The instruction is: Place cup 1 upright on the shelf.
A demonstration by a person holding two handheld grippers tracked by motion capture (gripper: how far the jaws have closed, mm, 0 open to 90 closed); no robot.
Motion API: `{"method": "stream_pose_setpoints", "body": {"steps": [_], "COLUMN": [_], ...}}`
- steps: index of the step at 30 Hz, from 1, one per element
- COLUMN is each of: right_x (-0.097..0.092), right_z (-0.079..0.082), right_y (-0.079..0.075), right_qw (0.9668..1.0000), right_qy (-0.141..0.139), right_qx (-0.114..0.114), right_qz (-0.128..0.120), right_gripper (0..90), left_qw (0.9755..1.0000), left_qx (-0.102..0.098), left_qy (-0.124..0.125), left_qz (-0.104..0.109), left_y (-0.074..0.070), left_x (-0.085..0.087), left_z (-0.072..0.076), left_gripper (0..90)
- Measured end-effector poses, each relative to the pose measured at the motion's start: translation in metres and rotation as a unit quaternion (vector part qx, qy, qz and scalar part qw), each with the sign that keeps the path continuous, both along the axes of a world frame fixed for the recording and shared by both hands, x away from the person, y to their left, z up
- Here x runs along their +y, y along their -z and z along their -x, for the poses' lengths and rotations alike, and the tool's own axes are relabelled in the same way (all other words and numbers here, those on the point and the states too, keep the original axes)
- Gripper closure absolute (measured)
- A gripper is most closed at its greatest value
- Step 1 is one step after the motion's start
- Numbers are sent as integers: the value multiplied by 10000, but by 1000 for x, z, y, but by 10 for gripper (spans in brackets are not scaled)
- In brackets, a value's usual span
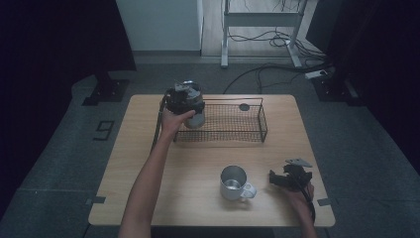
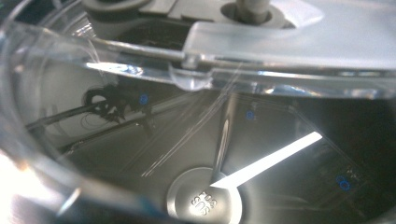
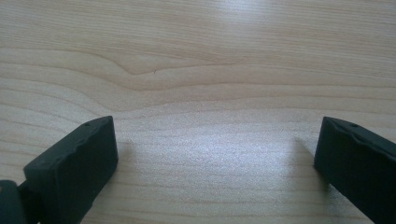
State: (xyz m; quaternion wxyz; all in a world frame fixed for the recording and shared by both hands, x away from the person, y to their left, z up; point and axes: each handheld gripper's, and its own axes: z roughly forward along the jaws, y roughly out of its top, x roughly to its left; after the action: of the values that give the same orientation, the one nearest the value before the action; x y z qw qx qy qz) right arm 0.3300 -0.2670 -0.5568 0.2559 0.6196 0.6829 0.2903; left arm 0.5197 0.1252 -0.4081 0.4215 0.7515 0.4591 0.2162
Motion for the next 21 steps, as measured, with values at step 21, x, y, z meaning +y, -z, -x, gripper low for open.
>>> {"method": "stream_pose_setpoints", "body": {"steps": [21], "right_x": [0], "right_z": [0], "right_y": [0], "right_qw": [10000], "right_qy": [-1], "right_qx": [-1], "right_qz": [-1], "right_gripper": [0], "left_qw": [9998], "left_qx": [166], "left_qy": [-100], "left_qz": [-90], "left_y": [29], "left_x": [-5], "left_z": [-10], "left_gripper": [41]}}
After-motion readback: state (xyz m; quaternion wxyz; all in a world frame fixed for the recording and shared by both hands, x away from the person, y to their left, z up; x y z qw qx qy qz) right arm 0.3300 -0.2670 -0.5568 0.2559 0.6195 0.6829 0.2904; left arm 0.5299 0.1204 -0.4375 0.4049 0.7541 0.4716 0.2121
